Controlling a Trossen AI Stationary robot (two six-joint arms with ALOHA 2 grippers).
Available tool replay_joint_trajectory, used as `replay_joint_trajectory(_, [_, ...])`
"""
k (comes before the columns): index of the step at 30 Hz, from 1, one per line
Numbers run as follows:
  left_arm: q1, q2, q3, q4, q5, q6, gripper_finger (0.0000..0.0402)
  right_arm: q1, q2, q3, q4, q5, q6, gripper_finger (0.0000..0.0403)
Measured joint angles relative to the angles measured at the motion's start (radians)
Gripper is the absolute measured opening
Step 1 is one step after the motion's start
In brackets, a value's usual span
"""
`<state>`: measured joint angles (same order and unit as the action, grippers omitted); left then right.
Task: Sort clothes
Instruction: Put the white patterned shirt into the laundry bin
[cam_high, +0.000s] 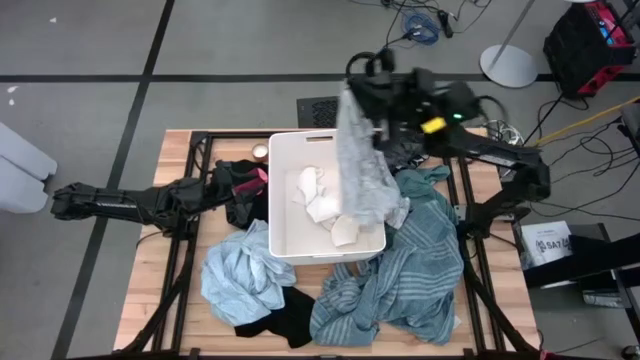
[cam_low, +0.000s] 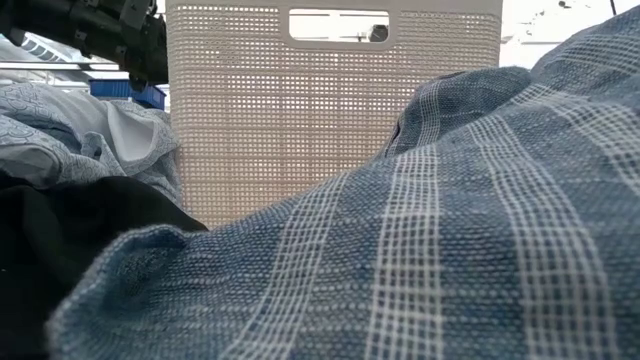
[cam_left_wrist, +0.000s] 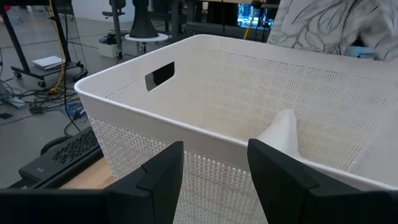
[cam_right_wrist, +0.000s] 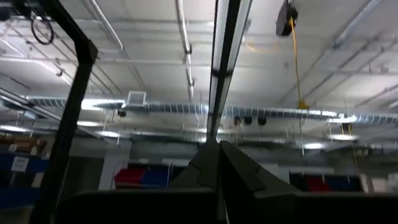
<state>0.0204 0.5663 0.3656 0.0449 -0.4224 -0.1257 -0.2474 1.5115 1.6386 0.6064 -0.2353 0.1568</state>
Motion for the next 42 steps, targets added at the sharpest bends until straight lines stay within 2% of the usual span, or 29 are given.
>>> replay_joint_trajectory(6, [0.0,0.0,0.0,0.0,0.039,0.0,0.0188,-0.006,0.105,0.082,-0.11,-0.004,0.015,0.0])
replay_joint_trajectory(17, [0.0,0.0,0.0,-0.001,0.052,0.001,0.0188,-0.026,0.128,0.121,-0.201,-0.005,0.015,0.0])
replay_joint_trajectory(20, [0.0,0.0,0.0,-0.001,0.052,0.001,0.0188,-0.027,0.127,0.121,-0.279,-0.006,0.015,0.0])
replay_joint_trajectory(26, [0.0,0.0,0.0,-0.001,0.053,0.0,0.0188,-0.049,0.128,0.121,-0.542,-0.006,0.015,0.0])
replay_joint_trajectory(35, [0.0,0.0,0.0,-0.001,0.053,0.001,0.0188,-0.1,0.128,0.121,-1.052,-0.003,-0.035,0.0])
replay_joint_trajectory(42, [0.0,0.0,0.0,-0.001,0.053,0.001,0.0188,-0.098,0.128,0.121,-1.388,-0.003,-0.065,0.0])
